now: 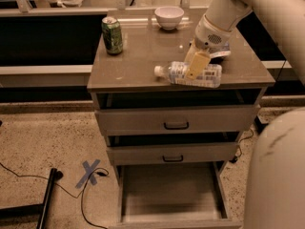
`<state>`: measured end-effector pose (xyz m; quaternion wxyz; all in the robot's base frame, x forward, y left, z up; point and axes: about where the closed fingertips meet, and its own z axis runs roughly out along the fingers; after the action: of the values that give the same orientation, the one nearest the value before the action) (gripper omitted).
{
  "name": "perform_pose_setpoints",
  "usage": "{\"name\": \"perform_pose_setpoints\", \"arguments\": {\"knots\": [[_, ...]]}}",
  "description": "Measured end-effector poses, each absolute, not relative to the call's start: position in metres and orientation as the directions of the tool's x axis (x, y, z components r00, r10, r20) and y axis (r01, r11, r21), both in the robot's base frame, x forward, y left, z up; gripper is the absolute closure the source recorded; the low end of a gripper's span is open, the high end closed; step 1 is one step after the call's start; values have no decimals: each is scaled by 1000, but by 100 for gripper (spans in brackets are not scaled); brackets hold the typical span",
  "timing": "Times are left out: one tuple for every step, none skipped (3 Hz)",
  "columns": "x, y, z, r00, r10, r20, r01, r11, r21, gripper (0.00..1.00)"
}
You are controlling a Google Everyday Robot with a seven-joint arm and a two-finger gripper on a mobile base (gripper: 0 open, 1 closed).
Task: Place blue plastic bottle into bottom drawer
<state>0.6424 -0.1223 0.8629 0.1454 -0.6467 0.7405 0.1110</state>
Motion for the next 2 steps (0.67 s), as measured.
{"name": "perform_pose_setpoints", "arguments": {"knots": [[625,-131,857,-167,-917,-363,-984,180,-2,92],[615,-129,849,-195,-912,-361,-979,203,18,100]]}}
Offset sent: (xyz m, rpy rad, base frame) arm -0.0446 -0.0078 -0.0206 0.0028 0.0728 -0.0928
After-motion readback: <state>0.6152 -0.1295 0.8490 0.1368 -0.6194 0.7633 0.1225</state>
